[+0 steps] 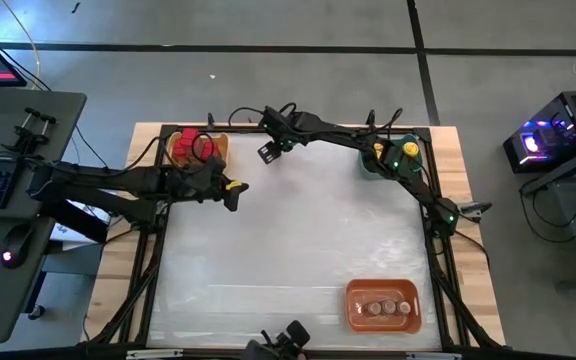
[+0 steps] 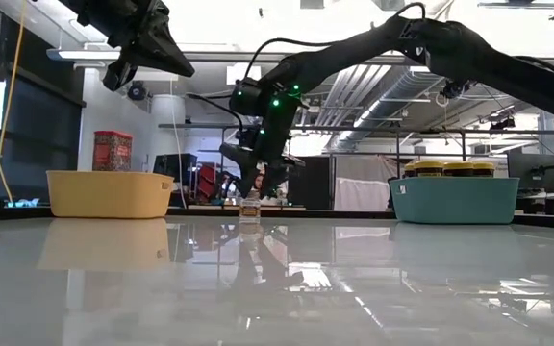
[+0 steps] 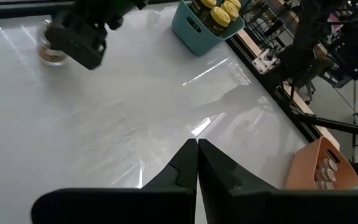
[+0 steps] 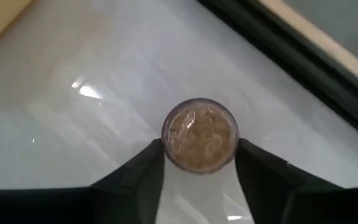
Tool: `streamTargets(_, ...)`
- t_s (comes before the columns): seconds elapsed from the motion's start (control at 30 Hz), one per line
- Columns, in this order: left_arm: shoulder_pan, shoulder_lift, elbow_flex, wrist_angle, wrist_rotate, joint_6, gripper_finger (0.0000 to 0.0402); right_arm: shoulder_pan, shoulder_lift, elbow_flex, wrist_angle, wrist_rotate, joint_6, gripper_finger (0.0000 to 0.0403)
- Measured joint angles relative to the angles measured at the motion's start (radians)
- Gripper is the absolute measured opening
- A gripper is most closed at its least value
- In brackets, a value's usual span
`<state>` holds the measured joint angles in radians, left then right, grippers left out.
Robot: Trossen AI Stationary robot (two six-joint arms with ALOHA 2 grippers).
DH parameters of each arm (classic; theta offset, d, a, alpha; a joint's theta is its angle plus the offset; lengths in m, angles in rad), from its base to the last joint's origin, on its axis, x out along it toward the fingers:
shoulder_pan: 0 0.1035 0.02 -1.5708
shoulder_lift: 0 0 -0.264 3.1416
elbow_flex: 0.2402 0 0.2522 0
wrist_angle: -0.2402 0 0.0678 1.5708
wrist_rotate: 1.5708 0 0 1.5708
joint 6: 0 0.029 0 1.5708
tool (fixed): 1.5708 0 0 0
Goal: Sort spices by type
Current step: Put the brown seasoning bottle into the orange bin
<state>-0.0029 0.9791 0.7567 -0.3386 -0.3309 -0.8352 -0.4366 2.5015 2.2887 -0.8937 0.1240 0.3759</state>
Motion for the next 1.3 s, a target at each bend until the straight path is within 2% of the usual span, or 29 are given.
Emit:
streamTargets(0.1, 0.0, 0.0, 0.0, -0.002, 0.008, 0.0, 0.0, 0.0, -0.001, 0.0, 0.029, 0.004, -0.02, 0.0148)
streamTargets(0.33, 0.0, 0.0, 0.0, -0.006, 0.008, 0.002, 0.0, 0.0, -0.003, 0.0, 0.024, -0.021, -0.086, 0.0099)
streamTargets(0.5, 0.0, 0.0, 0.0, -0.01, 0.009, 0.004, 0.0, 0.0, -0.009, 0.0, -0.012, -0.053, -0.111, 0.0023)
streamTargets(0.57, 0.0, 0.0, 0.0, -0.01, 0.01, 0.012, 0.0, -0.001, -0.009, 0.001, -0.048, -0.074, -0.136, 0.0006)
streamTargets(0.77, 0.0, 0.0, 0.0, -0.01, 0.01, 0.018, 0.0, 0.001, -0.024, 0.006, -0.142, -0.088, -0.21, 0.0002)
streamTargets(0.9, 0.0, 0.0, 0.0, -0.009, 0.01, 0.027, 0.0, 0.0, -0.061, 0.006, -0.104, -0.13, -0.206, 0.0003)
streamTargets(1.07, 0.0, 0.0, 0.0, -0.008, 0.01, 0.026, 0.0, -0.011, -0.088, 0.011, 0.084, -0.274, -0.096, 0.0002)
streamTargets(1.23, 0.0, 0.0, 0.0, -0.007, 0.01, 0.009, 0.0, -0.015, -0.04, 0.01, 0.234, -0.306, 0.093, 0.0001)
streamTargets(1.3, 0.0, 0.0, 0.0, -0.004, 0.01, 0.009, 0.0, -0.012, -0.021, 0.008, 0.288, -0.285, 0.173, 0.0001)
